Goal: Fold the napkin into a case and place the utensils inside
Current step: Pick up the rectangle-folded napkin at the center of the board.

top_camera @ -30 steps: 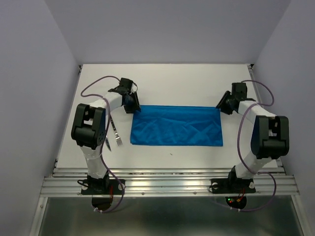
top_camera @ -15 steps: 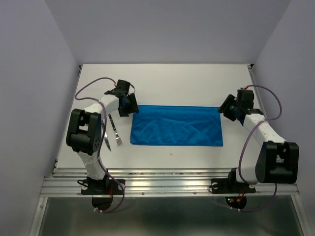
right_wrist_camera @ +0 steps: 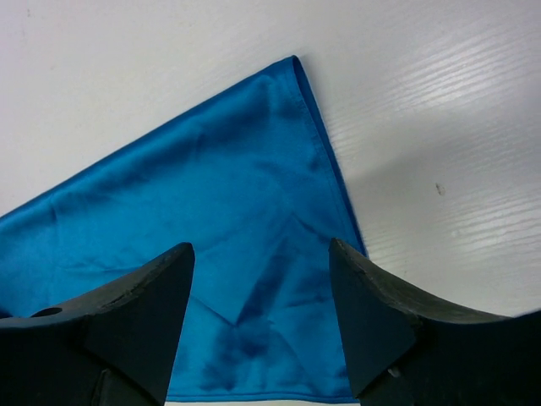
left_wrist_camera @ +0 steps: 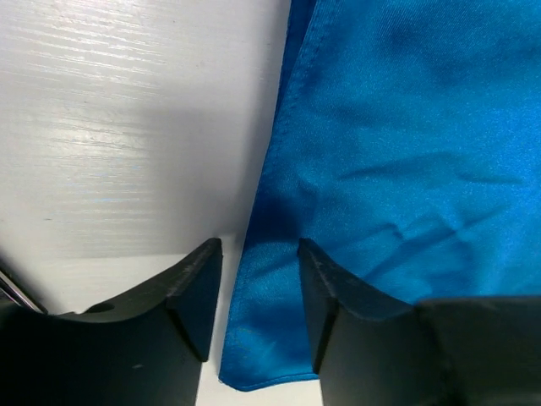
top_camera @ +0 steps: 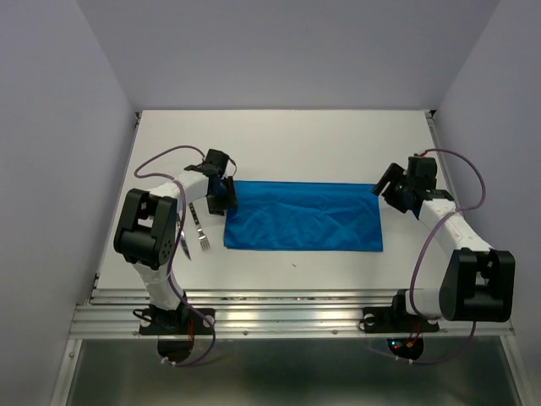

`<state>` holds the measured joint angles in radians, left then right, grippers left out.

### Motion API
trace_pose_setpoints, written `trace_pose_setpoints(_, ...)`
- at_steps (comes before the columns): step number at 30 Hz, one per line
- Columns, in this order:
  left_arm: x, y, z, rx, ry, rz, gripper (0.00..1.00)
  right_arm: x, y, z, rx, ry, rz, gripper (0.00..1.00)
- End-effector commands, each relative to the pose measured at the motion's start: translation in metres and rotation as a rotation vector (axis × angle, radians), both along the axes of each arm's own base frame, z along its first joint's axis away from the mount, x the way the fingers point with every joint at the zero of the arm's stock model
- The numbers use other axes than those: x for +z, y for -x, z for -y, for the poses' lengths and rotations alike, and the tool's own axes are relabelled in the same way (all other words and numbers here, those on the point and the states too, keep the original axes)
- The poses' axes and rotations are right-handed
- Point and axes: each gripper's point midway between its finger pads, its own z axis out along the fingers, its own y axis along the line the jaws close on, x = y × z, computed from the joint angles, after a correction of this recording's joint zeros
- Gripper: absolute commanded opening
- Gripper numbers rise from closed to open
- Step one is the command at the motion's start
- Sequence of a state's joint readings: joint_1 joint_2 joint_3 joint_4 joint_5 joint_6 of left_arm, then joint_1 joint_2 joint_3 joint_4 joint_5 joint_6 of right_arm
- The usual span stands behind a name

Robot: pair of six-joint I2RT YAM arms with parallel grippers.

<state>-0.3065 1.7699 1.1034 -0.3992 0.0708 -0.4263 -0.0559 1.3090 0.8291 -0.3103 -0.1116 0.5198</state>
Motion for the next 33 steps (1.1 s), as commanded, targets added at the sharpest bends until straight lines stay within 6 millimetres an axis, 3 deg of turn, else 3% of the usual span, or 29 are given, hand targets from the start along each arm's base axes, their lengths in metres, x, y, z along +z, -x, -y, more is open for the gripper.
trace_pose_setpoints(1,-0.007,0.017,-0.004,-0.029,-0.021,-0.046,0.49,-0.012,0.002,0.015,-0.065,0.06,-0.039,0.72)
trace_pose_setpoints(5,-0.016,0.026,0.005,-0.051,0.011,-0.069,0.45,-0.031,0.008,0.034,-0.16,0.066,-0.12,0.73)
trace_pose_setpoints(7,-0.02,0.029,0.007,-0.055,0.024,-0.078,0.43,-0.043,0.013,0.034,-0.18,0.043,-0.163,0.74)
trace_pose_setpoints(9,-0.021,0.028,0.008,-0.052,0.028,-0.075,0.36,-0.055,0.02,0.032,-0.193,0.027,-0.199,0.75)
trace_pose_setpoints(10,-0.021,0.027,0.008,-0.052,0.028,-0.075,0.27,-0.059,0.022,0.032,-0.199,0.022,-0.212,0.75)
trace_pose_setpoints(13,-0.021,0.023,0.011,-0.055,0.041,-0.068,0.18,-0.07,0.029,0.028,-0.201,0.002,-0.243,0.75)
trace_pose_setpoints(16,-0.024,0.023,0.013,-0.054,0.05,-0.074,0.01,-0.075,0.033,0.018,-0.169,-0.043,-0.25,0.75)
trace_pose_setpoints(20,-0.016,0.017,0.013,-0.046,0.047,-0.049,0.0,-0.082,0.036,0.016,-0.155,-0.05,-0.264,0.75)
trace_pose_setpoints(25,0.016,0.002,0.003,-0.018,0.012,0.038,0.0,-0.088,0.036,0.007,-0.113,-0.085,-0.252,0.75)
trace_pose_setpoints(28,0.035,-0.008,-0.006,-0.011,-0.043,0.082,0.0,-0.089,0.036,-0.01,-0.069,-0.173,-0.233,0.75)
trace_pose_setpoints(33,0.055,-0.013,-0.005,-0.028,-0.04,0.117,0.0,-0.092,0.04,-0.015,-0.076,-0.206,-0.224,0.75)
